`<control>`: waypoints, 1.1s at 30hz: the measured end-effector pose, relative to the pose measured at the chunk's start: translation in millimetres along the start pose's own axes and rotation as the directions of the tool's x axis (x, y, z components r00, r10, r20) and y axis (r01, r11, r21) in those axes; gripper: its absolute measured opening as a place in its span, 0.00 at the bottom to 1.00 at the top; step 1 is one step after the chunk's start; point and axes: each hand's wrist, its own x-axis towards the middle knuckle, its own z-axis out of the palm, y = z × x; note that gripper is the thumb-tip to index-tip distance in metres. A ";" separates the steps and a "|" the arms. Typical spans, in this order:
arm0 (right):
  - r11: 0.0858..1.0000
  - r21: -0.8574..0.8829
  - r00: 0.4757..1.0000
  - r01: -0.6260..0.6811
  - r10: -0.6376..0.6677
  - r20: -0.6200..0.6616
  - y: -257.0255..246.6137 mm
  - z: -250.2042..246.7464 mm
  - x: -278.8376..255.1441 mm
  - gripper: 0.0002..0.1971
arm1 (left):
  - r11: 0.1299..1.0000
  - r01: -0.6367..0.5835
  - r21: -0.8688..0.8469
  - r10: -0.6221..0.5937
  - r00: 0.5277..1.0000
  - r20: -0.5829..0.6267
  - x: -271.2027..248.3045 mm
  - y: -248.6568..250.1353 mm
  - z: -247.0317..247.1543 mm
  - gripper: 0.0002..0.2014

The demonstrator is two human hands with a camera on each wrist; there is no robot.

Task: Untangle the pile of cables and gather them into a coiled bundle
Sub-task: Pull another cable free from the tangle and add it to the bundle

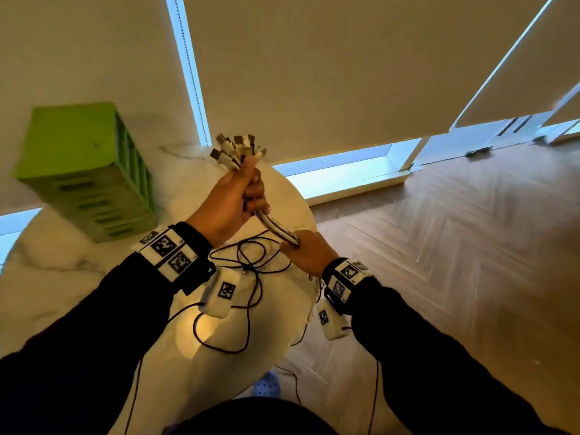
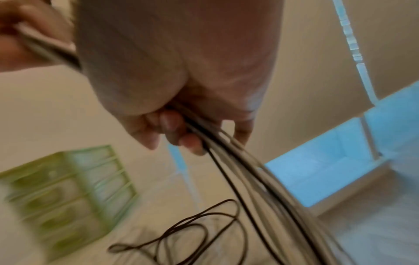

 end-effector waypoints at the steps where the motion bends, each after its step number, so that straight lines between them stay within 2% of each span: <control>1: 1.000 -0.001 1.000 0.024 -0.024 0.001 -13.6 11.6 2.6 0.18 | 0.999 -0.045 -0.023 0.043 0.996 -0.073 -0.3 6.3 -7.7 0.19; 5: 0.989 0.088 0.989 0.120 -0.127 0.078 -58.7 65.4 -3.9 0.14 | 0.986 -0.165 0.007 0.162 0.952 -0.261 -13.2 14.6 -42.6 0.17; 8: 0.980 0.062 0.940 0.190 -0.200 0.276 -65.5 102.8 -7.6 0.12 | 0.991 -0.092 0.101 0.121 0.938 -0.326 -32.4 -5.3 -67.3 0.16; 9: 0.976 0.055 0.911 0.210 -0.216 0.352 -63.5 112.8 -5.6 0.18 | 0.992 -0.060 0.112 0.095 0.935 -0.342 -40.0 -13.2 -75.7 0.16; 10: 0.976 0.057 0.879 0.209 -0.213 0.428 -61.1 117.8 -3.8 0.27 | 0.993 -0.037 0.111 0.075 0.931 -0.357 -47.3 -20.9 -83.1 0.16; 12: 0.975 0.184 0.801 0.122 -0.207 0.562 -60.3 118.2 1.2 0.45 | 0.997 -0.030 0.071 0.056 0.916 -0.398 -61.2 -30.8 -97.4 0.16; 13: 0.954 0.298 0.776 0.043 -0.220 0.591 -60.1 114.8 4.8 0.47 | 0.998 -0.038 0.042 0.052 0.907 -0.418 -66.9 -33.2 -103.5 0.16; 14: 0.907 0.417 0.767 -0.062 -0.224 0.602 -60.4 111.9 10.7 0.44 | 0.999 -0.043 0.020 0.047 0.896 -0.441 -72.7 -35.1 -110.4 0.16; 16: 0.795 0.559 0.807 -0.235 -0.162 0.569 -57.7 105.0 25.3 0.38 | 0.999 -0.040 -0.005 0.033 0.881 -0.472 -80.7 -37.7 -118.8 0.16; 17: 0.768 0.582 0.828 -0.268 -0.125 0.546 -54.1 103.3 35.4 0.35 | 0.999 -0.034 -0.017 0.021 0.876 -0.482 -84.4 -39.6 -122.4 0.16; 18: 0.792 0.553 0.845 -0.260 -0.091 0.528 -50.0 104.6 46.1 0.31 | 0.999 -0.027 -0.026 0.011 0.874 -0.486 -86.5 -41.6 -124.5 0.16; 19: 0.864 0.460 0.851 -0.203 -0.076 0.519 -43.7 108.6 56.7 0.26 | 0.999 -0.021 -0.037 0.001 0.871 -0.491 -89.0 -44.1 -126.5 0.16; 20: 0.948 0.305 0.854 -0.094 -0.081 0.513 -34.7 112.5 66.7 0.20 | 0.999 -0.017 -0.047 -0.008 0.871 -0.491 -90.1 -46.7 -126.6 0.16; 21: 0.990 0.140 0.849 0.032 -0.101 0.518 -24.3 118.4 77.8 0.14 | 0.999 -0.014 -0.052 -0.013 0.872 -0.490 -90.4 -48.8 -126.7 0.16; 23: 0.980 -0.081 0.847 0.182 -0.115 0.519 -12.1 129.1 94.7 0.07 | 0.999 -0.003 -0.045 -0.020 0.871 -0.490 -90.0 -53.6 -127.7 0.17; 26: 0.946 -0.245 0.879 0.214 -0.077 0.471 -5.8 138.3 107.7 0.25 | 0.999 0.023 -0.035 -0.037 0.873 -0.486 -89.5 -59.3 -127.3 0.17; 27: 0.939 -0.265 0.893 0.219 -0.084 0.442 -3.0 142.1 112.7 0.26 | 0.999 0.033 -0.034 -0.045 0.871 -0.489 -90.1 -61.2 -128.1 0.17; 30: 0.927 -0.276 0.916 0.254 -0.139 0.377 0.0 150.8 120.2 0.23 | 0.998 0.068 -0.011 -0.064 0.862 -0.503 -93.3 -65.7 -129.2 0.17; 33: 0.959 -0.207 0.931 0.195 -0.114 0.347 -0.6 159.5 125.2 0.26 | 0.995 0.097 -0.020 -0.093 0.845 -0.527 -97.4 -70.3 -133.3 0.16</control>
